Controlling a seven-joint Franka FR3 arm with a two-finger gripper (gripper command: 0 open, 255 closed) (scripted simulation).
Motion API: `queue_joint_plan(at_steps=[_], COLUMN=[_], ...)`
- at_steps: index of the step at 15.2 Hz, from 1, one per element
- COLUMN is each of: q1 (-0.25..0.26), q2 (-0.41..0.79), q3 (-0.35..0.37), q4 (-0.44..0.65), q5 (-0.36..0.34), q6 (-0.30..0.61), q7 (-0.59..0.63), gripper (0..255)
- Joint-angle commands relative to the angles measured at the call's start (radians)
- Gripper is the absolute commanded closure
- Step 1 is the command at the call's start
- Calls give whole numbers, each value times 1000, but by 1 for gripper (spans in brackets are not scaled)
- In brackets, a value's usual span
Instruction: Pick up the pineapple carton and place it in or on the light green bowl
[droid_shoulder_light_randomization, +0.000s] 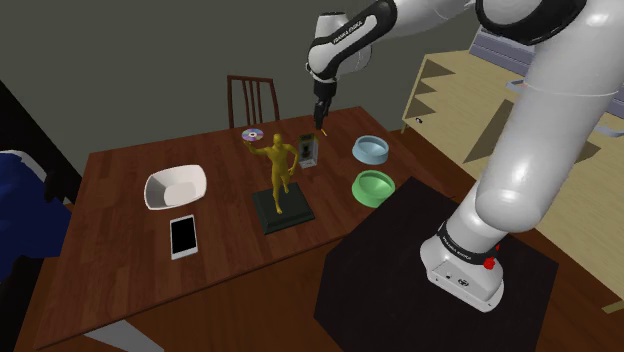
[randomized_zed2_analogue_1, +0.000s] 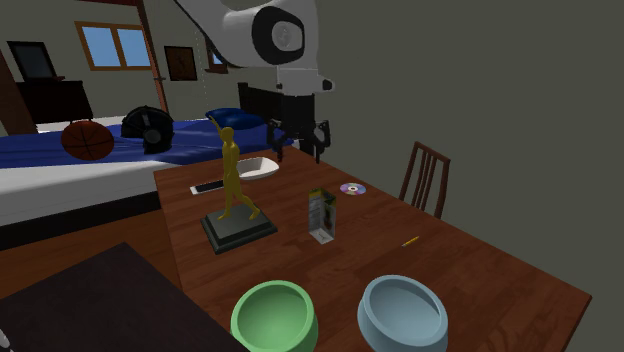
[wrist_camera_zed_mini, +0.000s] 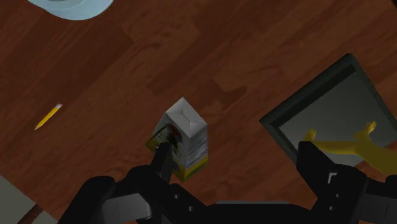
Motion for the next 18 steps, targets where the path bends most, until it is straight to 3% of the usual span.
queue_joint_plan(at_steps=[1,9,18], q1=[-3,-19,-26], q2=[75,390,471], q3=[6,40,47], q4=[48,335,350], q5=[5,6,13], q6=[28,61,128], q7=[-31,-125,-132], gripper=[0,0,0])
